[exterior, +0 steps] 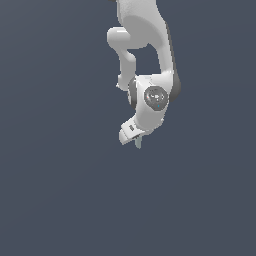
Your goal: Pick up the object and move it to a goal position.
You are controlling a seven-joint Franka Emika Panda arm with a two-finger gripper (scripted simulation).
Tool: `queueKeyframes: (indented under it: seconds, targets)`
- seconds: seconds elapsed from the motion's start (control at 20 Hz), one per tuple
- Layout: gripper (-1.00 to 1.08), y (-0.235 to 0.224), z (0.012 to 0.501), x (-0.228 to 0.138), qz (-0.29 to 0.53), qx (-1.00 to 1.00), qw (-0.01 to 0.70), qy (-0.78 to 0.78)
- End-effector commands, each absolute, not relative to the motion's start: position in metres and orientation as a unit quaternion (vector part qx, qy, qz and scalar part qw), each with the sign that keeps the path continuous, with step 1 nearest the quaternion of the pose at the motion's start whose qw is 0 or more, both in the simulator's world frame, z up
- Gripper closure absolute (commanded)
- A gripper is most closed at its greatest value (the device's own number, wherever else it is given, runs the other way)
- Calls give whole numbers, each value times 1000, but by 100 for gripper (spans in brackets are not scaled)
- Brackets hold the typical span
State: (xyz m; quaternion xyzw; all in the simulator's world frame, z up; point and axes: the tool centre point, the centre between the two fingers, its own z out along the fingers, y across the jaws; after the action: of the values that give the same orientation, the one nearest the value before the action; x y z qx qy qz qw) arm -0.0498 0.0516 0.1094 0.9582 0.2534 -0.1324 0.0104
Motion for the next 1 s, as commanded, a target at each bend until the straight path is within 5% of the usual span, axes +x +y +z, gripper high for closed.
queueKeyframes:
  seconds: [0.0, 0.95]
  targets:
    - [108, 52, 111, -43, -117, 959, 11, 258]
    - [108, 66, 152, 37, 97, 945, 21, 312]
